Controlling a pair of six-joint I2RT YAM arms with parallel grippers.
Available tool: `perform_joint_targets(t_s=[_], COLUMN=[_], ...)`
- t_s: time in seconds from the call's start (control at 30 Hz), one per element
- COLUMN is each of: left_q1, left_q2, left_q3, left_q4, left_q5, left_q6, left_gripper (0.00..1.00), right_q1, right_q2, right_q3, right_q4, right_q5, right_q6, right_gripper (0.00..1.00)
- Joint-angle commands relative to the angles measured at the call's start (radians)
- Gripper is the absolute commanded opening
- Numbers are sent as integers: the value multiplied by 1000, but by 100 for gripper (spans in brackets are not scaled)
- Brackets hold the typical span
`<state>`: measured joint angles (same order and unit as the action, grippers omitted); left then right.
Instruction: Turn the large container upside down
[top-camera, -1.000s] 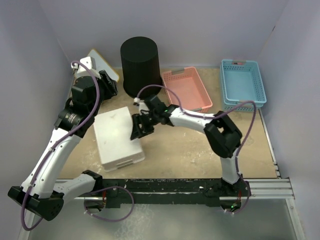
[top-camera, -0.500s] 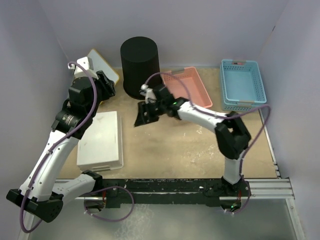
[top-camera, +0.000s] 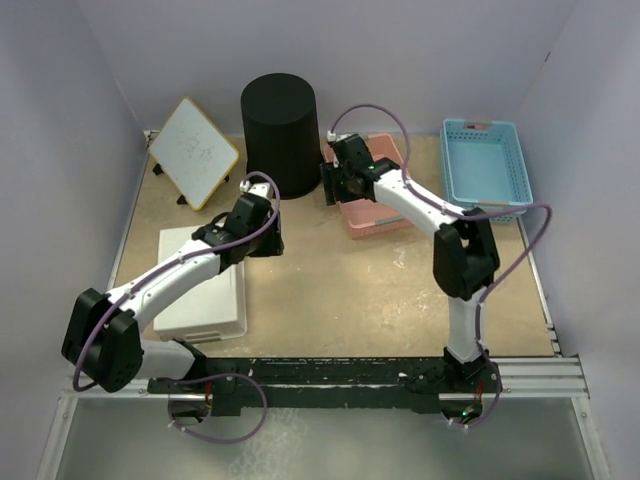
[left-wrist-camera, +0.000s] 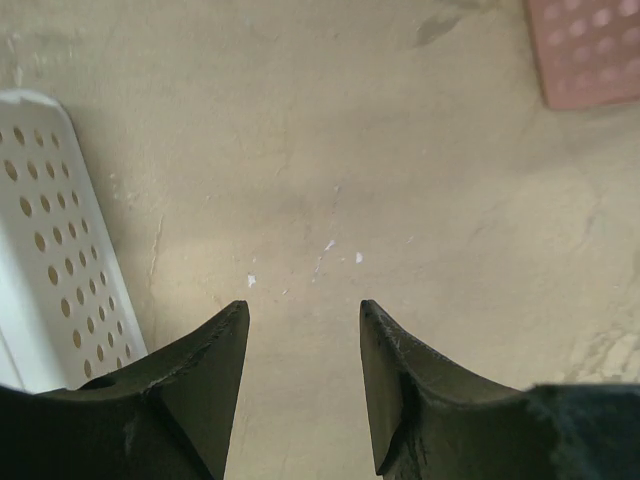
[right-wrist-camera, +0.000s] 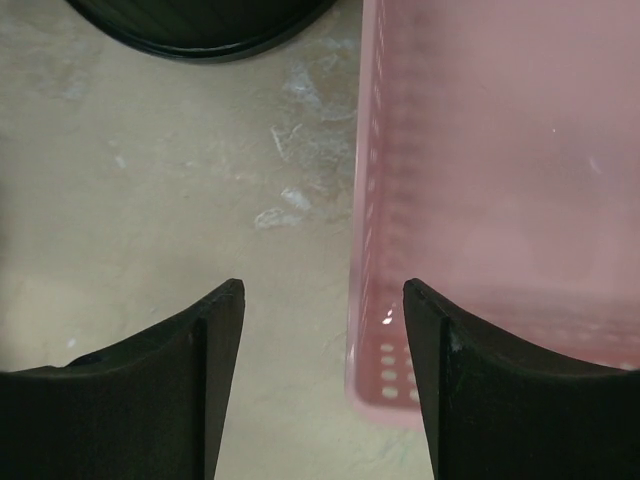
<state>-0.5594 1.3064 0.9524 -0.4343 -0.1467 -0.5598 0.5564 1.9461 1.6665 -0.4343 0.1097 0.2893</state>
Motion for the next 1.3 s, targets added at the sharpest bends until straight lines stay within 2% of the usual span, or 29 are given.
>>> perform_joint_targets(t_s=[0.0,0.17,0.23,0.3,0.47,0.73,0.83,0.93,1.07,1.13,1.2,1.27], left_q1=[9,37,95,174,267,397,489,552,558,558,558,558], left_q2=[26,76,73,61,42,74,41,16,-25,-42,-52,-59], left_q3=[-30,-81,-105,-121,-66,-5,22,65,108,126,143,151], left_q4=[42,-5,-16,-29,-95,-153,-154,-131,-54,-35,-32,-27], left_q5=[22,-18,-17,-6,-73,-117,-89,-21,86,95,86,79], left_q6=[-53,-63,-58,-52,-21,52,77,71,14,-1,-6,-12], left_gripper=[46,45,44,44,44,44,44,44,44,44,44,44], right_q1=[5,-13,-19,-22,-39,-65,-66,-66,-60,-52,-40,-32], right_q2=[122,167,154,124,-40,-355,-450,-483,-469,-472,-471,-466], right_q3=[114,155,151,135,51,-166,-260,-341,-417,-445,-467,-497], right_q4=[-73,-66,-65,-68,-89,-133,-110,-61,-15,14,67,195], right_q5=[57,67,59,59,7,-258,-453,-721,-961,-1060,-1164,-1269], right_q6=[-49,-23,-20,-18,9,111,137,162,126,130,165,263], right_gripper=[60,33,14,0,0,0,0,0,0,0,0,0])
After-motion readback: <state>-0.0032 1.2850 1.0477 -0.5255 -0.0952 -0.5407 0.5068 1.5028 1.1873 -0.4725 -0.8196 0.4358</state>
